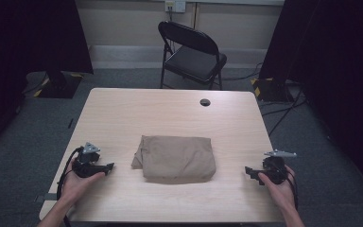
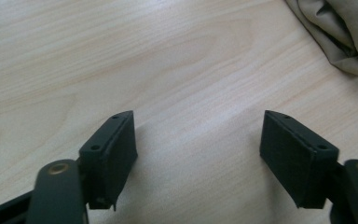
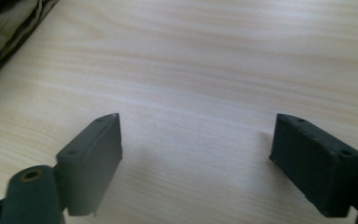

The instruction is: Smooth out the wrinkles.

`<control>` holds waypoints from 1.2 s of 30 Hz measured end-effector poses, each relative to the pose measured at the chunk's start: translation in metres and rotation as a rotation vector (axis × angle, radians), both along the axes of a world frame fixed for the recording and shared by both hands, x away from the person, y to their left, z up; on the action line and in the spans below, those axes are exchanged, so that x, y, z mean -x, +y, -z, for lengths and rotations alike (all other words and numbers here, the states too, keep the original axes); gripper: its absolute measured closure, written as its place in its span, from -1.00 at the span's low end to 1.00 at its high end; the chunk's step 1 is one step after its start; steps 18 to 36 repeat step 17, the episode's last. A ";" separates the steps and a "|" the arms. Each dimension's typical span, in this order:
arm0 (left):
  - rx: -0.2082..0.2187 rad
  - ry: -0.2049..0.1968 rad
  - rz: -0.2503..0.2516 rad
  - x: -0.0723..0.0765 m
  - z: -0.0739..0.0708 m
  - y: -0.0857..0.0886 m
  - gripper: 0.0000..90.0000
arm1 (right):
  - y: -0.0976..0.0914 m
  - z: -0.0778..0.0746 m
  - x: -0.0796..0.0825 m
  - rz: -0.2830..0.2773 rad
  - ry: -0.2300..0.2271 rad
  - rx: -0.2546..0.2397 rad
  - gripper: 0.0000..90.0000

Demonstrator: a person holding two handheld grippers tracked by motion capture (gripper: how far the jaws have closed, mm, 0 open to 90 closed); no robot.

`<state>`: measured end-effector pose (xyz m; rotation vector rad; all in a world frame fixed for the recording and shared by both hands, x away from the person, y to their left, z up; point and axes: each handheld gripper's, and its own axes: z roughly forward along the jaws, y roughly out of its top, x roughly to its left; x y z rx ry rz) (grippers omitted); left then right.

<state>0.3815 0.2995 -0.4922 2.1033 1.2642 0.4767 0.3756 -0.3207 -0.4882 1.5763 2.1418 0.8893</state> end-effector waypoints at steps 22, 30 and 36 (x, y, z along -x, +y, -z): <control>0.031 -0.085 -0.005 0.003 0.010 0.000 -0.68 | 0.019 0.013 0.002 0.031 -0.131 0.068 -0.77; 0.031 -0.085 -0.005 0.003 0.010 0.000 -0.68 | 0.019 0.013 0.002 0.031 -0.131 0.068 -0.77; 0.031 -0.085 -0.005 0.003 0.010 0.000 -0.68 | 0.019 0.013 0.002 0.031 -0.131 0.068 -0.77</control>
